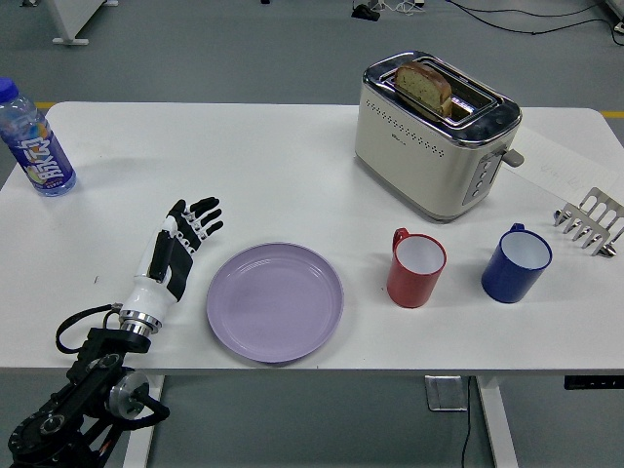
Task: Push plate across desktop
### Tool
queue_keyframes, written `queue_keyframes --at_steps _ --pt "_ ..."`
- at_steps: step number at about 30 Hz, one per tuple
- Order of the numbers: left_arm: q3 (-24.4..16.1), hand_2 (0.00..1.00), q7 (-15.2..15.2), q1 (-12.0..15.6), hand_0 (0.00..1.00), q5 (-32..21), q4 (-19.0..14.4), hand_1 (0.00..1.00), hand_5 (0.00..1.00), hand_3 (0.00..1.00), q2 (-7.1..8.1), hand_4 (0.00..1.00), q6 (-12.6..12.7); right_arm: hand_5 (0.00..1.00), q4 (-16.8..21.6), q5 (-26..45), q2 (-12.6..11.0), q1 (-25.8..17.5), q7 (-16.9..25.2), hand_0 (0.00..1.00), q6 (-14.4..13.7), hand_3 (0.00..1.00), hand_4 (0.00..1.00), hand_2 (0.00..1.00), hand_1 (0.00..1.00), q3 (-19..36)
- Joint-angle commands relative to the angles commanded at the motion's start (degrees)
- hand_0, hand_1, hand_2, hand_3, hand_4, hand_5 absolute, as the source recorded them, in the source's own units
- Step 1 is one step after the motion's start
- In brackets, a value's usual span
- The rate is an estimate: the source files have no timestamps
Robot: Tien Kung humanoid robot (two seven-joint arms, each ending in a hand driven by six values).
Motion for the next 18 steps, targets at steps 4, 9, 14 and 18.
queue_keyframes --at_steps 4,9,14,18 --pt "-2.2 0.82 1.0 -1.0 0.787 1.7 -0.4 0.83 0.998 0.69 1.6 0.526 -0.3 0.325 0.0 0.0 0.0 0.0 0.0 0.692 0.0 0.727 0.361 0.796 0.703 0.0" --pt "-6.8 0.809 3.1 -2.3 0.783 3.4 -1.1 0.816 0.998 0.692 4.5 0.526 -1.4 0.324 0.0 -0.4 0.1 0.1 -0.1 0.693 0.0 0.727 0.361 0.795 0.703 0.6" --pt "-11.8 0.779 5.4 -3.1 0.773 4.8 -1.4 0.796 0.998 0.689 7.69 0.528 -2.5 0.326 0.0 -0.7 0.1 0.1 -0.2 0.693 -0.1 0.727 0.362 0.795 0.703 1.0" --pt "-15.9 0.779 6.7 -3.2 0.773 5.3 -1.5 0.796 0.998 0.689 9.82 0.528 -3.2 0.326 0.0 -1.4 0.1 0.1 -0.4 0.693 -0.2 0.727 0.362 0.795 0.703 1.6"
